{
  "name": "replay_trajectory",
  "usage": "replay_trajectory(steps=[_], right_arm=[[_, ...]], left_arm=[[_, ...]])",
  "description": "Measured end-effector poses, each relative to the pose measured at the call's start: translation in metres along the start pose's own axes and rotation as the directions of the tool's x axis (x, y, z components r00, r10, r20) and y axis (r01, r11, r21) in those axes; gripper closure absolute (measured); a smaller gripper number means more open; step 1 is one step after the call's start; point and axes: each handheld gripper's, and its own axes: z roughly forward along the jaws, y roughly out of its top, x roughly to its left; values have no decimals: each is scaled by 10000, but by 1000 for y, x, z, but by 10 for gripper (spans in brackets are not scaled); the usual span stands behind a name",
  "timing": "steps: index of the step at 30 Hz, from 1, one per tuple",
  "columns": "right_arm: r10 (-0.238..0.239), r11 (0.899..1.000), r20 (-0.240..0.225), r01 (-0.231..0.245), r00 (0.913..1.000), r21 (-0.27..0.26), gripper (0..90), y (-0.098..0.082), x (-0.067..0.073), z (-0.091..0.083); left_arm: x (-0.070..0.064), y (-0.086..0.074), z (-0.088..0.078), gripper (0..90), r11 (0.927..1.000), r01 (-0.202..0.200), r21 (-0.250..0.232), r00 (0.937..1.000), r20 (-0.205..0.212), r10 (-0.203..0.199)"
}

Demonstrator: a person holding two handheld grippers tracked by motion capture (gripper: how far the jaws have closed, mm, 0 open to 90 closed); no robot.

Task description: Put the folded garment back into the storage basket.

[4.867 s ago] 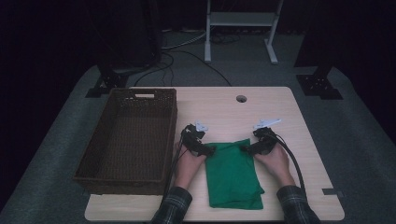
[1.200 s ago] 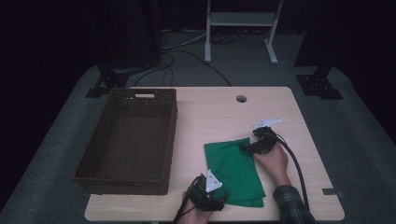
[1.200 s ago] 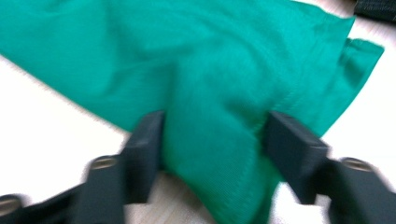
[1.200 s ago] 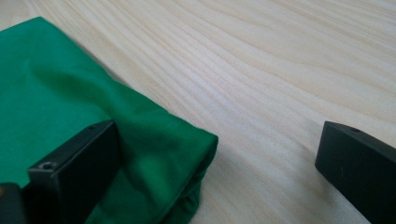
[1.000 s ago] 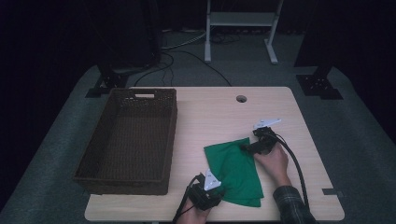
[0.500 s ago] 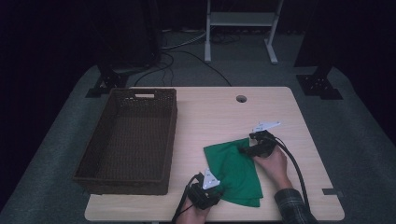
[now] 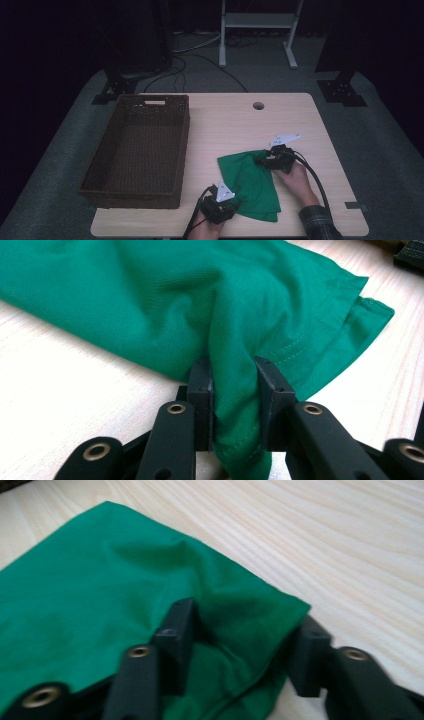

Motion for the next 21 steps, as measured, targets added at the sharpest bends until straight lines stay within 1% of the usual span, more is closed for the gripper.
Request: replay_trajectory(steps=[7,9,12,16,17,18,19,21], right_arm=[[264,9996,-192,-262,9995,95,708,1,2,-1],[421,9990,-129,-419,9990,171,736,2,3,-1],[658,9974,84,-661,9978,300,750,3,6,-1],[904,9948,373,-920,9952,441,757,6,9,-1],[989,9937,443,-1010,9941,477,757,7,10,-1],[1071,9925,512,-1098,9929,532,758,7,11,-1],[1105,9920,576,-1137,9922,556,760,8,12,-1],[1219,9896,771,-1271,9895,674,760,10,15,-1]], left_arm=[[0,0,0,733,10000,52,-3,10000,0,-52],[1,0,0,741,9999,142,-30,9999,-12,-142],[2,-1,-1,753,9996,221,-172,9997,-86,-223],[2,-1,-5,760,9971,323,-692,9994,-108,-331],[2,-1,-5,760,9971,323,-692,9994,-108,-331],[3,-1,-6,760,9959,341,-841,9994,-86,-349],[4,-1,-9,760,9930,398,-1115,9991,-64,-407],[5,-1,-11,760,9887,423,-1435,9991,-41,-434]])
